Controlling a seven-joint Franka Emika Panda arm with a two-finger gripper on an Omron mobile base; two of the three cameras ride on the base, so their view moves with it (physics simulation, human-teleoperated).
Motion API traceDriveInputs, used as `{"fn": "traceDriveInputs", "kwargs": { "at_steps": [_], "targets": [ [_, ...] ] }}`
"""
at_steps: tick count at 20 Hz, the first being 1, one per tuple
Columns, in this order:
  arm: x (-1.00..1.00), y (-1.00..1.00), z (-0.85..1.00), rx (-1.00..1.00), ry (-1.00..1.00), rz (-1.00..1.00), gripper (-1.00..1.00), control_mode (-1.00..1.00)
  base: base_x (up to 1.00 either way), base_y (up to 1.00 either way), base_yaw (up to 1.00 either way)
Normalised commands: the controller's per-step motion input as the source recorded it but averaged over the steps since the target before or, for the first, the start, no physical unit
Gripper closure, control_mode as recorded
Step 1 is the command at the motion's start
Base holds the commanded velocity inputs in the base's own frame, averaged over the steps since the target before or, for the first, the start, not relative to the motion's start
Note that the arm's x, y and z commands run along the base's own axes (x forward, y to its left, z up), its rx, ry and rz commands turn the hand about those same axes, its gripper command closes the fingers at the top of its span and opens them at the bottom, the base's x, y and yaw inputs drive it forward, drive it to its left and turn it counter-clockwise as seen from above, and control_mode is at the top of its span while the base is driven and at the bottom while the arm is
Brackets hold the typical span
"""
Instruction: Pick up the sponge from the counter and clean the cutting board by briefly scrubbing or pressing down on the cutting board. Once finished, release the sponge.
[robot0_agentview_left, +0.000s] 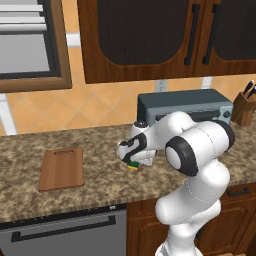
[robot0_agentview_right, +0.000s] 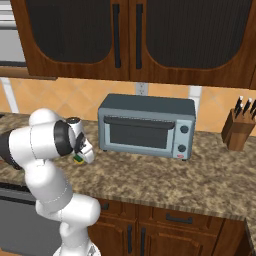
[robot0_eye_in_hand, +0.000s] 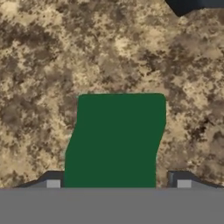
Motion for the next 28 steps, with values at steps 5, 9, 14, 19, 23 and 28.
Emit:
{"fn": "traceDriveInputs", "kwargs": {
  "at_steps": [5,9,14,19,23,28],
  "targets": [
    [-0.10,0.00,0.00,0.05,0.00,0.01,1.00,-1.00,0.00,0.00,0.00],
    [-0.10,0.00,0.03,0.00,0.00,0.02,1.00,-1.00,0.00,0.00,0.00],
    [-0.34,0.06,0.38,0.00,-0.01,0.09,1.00,-1.00,0.00,0.00,0.00],
    [-0.04,0.23,0.90,0.00,0.01,0.19,1.00,-1.00,0.00,0.00,0.00],
    [-0.17,0.04,0.45,0.00,0.01,0.27,1.00,-1.00,0.00,0.00,0.00],
    [-0.39,0.00,0.02,-0.01,-0.01,0.41,1.00,-1.00,0.00,0.00,0.00]
  ]
}}
